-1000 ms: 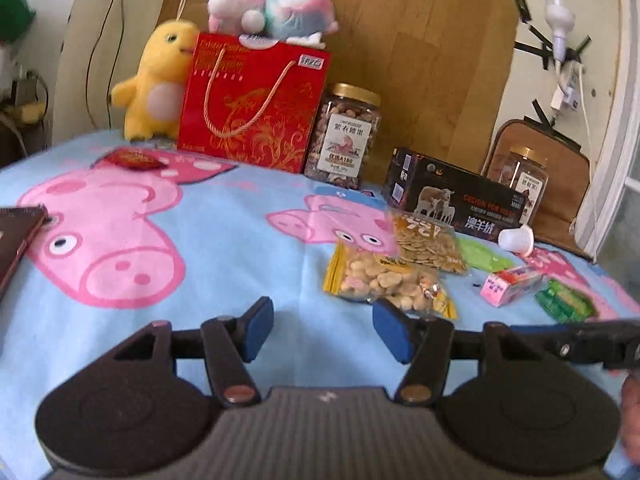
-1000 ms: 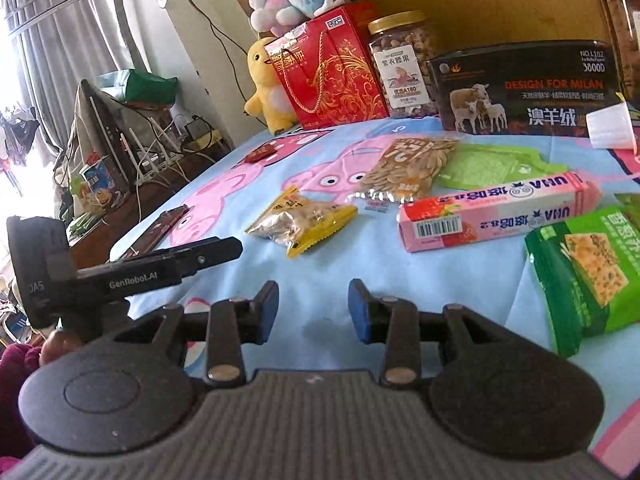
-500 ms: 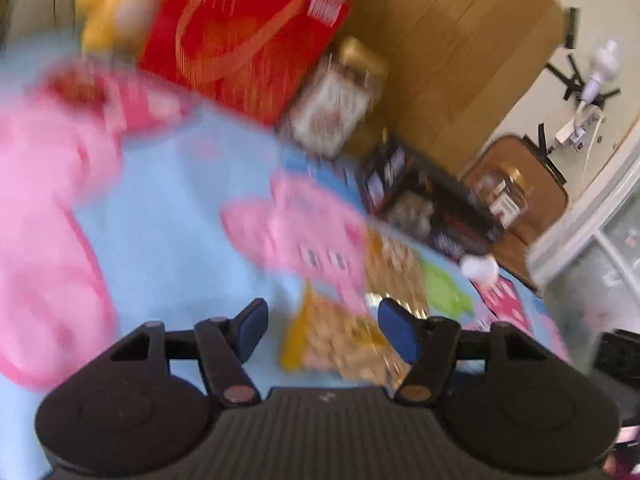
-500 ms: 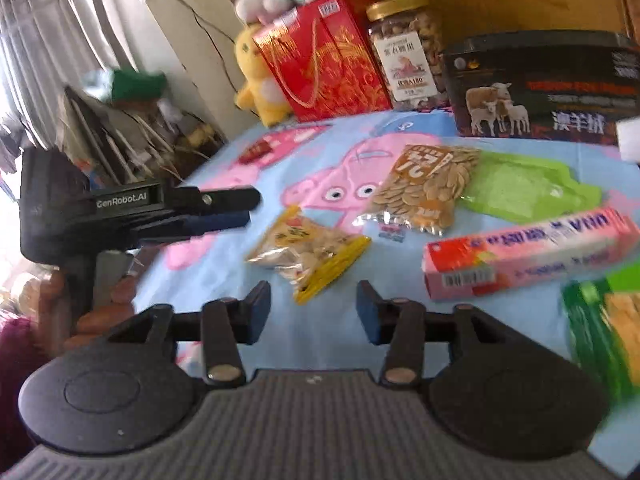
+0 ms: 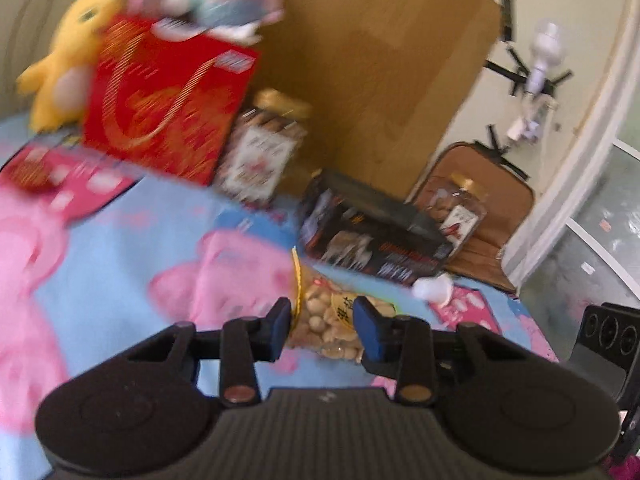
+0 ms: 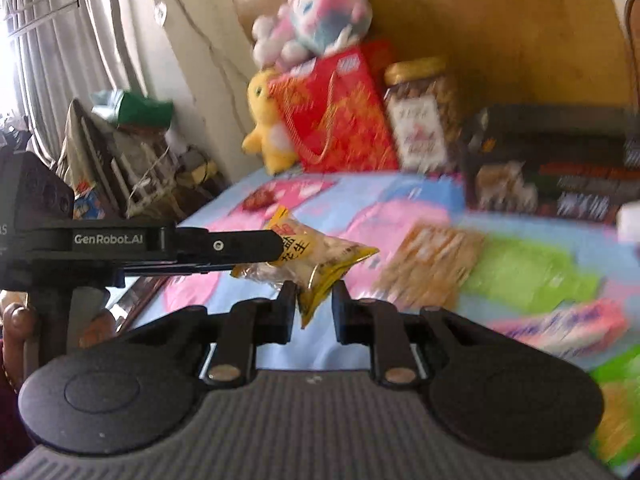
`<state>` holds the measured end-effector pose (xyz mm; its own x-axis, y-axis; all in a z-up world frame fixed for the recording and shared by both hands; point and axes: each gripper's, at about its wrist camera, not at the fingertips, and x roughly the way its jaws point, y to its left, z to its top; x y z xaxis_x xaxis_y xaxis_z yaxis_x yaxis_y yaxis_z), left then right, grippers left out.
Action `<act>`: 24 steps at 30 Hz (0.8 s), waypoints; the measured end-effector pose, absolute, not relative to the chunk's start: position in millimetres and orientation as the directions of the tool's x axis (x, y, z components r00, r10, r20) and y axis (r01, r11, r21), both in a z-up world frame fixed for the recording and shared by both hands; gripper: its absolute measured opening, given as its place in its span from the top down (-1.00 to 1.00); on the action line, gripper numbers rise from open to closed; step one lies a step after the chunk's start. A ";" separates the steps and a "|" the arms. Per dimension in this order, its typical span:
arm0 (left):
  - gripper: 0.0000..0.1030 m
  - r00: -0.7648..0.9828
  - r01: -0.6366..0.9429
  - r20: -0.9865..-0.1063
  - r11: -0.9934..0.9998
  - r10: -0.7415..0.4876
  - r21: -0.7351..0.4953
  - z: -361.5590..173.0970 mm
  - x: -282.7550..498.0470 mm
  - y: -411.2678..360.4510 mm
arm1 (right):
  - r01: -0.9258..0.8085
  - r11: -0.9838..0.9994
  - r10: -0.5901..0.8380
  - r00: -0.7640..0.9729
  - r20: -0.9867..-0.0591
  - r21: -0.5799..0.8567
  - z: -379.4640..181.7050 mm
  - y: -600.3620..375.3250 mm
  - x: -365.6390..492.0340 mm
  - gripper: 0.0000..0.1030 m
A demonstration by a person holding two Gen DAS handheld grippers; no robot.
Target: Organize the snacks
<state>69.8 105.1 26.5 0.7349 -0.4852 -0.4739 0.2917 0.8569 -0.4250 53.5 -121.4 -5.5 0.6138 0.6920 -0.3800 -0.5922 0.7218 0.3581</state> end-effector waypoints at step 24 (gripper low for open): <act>0.13 0.727 0.255 -0.521 0.880 -0.448 -0.401 2.3 155.6 80.2 | -0.385 0.729 0.662 0.608 -0.439 0.566 -8.9 -243.5 140.4 0.14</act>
